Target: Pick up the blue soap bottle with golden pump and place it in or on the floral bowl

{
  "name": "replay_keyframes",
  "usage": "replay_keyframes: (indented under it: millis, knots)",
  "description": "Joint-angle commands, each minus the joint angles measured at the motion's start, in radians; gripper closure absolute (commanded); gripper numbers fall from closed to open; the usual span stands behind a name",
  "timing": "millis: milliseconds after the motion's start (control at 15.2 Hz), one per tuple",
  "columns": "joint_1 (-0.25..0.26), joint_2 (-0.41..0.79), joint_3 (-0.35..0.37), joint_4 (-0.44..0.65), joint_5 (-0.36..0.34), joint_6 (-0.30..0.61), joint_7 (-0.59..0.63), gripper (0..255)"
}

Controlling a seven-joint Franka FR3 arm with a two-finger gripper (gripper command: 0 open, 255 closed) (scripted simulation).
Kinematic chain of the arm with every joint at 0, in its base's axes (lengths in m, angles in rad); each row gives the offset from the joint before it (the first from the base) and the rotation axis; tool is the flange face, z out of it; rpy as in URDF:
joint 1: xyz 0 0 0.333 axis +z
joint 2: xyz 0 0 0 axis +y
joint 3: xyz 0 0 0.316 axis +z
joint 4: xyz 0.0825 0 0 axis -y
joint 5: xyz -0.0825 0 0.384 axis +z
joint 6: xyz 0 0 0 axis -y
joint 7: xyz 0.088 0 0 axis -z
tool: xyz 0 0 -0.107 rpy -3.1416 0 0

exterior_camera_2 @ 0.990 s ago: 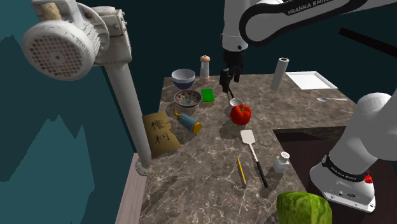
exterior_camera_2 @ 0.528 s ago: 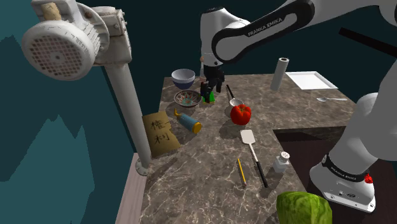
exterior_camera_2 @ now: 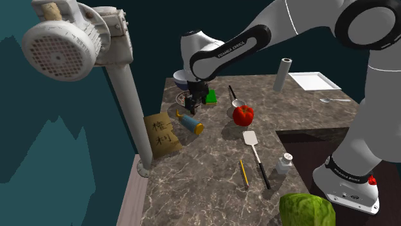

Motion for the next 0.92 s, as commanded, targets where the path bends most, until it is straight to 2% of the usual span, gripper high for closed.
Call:
replay_keyframes:
  millis: [0, 264, 858]
  knots:
    - [0.008, 0.08, 0.004, 0.071, -0.001, 0.002, 0.008, 0]
    - [0.021, 0.247, 0.007, 0.245, -0.002, -0.017, 0.013, 0]
    - [0.022, 0.293, 0.005, 0.213, -0.005, 0.061, 0.015, 0]
